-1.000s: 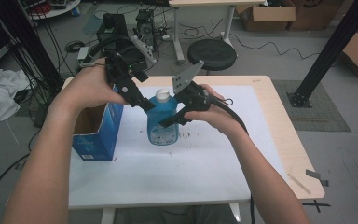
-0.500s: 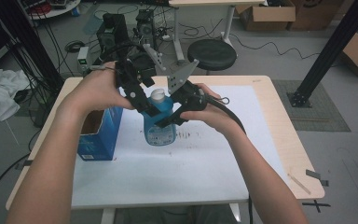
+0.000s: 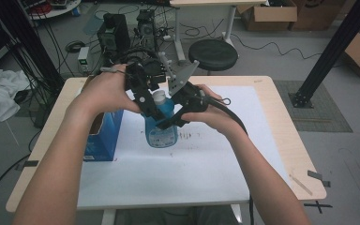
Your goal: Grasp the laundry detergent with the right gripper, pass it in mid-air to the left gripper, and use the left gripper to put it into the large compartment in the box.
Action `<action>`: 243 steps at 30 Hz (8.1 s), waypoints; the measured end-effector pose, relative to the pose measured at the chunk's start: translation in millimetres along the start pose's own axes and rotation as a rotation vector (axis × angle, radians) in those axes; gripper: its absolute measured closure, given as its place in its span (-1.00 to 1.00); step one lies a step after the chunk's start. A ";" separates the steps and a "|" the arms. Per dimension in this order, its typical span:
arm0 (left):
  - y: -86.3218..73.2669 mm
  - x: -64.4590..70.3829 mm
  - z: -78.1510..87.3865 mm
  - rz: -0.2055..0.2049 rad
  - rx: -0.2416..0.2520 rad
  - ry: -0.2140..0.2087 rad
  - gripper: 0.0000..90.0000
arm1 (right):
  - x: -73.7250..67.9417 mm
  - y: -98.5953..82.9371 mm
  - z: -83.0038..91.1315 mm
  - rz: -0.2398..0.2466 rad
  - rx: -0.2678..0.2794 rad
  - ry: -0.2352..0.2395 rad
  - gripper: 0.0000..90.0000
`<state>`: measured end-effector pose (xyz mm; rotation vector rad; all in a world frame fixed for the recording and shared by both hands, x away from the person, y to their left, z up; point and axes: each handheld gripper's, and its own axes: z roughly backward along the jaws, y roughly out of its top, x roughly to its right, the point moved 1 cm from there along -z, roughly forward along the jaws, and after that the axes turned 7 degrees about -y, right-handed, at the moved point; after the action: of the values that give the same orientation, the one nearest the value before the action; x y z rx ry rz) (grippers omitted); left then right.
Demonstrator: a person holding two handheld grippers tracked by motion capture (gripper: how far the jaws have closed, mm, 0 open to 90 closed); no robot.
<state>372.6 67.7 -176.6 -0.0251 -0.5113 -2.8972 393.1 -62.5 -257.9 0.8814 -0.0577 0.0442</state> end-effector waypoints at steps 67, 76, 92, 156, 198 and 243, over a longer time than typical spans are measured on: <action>4.1 3.2 -13.5 -0.031 -0.034 -0.048 -0.23 | -1.3 -5.7 1.9 -0.014 -0.002 0.026 -0.02; 3.8 2.4 -13.7 -0.040 -0.033 -0.044 -0.17 | -1.3 -6.7 0.9 -0.015 0.001 0.029 -0.02; 2.8 3.6 -12.3 -0.038 -0.036 -0.051 -0.15 | -1.4 -6.9 0.0 -0.027 0.015 0.048 -0.03; -129.5 -58.6 112.6 1.147 0.021 0.438 -0.14 | 19.1 -114.8 99.7 -0.166 -0.730 -0.215 -0.44; -180.6 -84.9 -30.5 1.231 -0.086 0.350 -0.14 | 13.5 -126.9 102.8 -0.174 -0.752 -0.229 -0.41; -190.8 -81.0 -40.8 1.233 -0.087 0.319 -0.17 | 12.0 -134.3 94.7 -0.187 -0.761 -0.215 -0.40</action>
<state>414.9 244.9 -283.4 0.0806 -0.1793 -1.6631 410.5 -220.8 -300.4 0.1243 -0.1793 -0.2361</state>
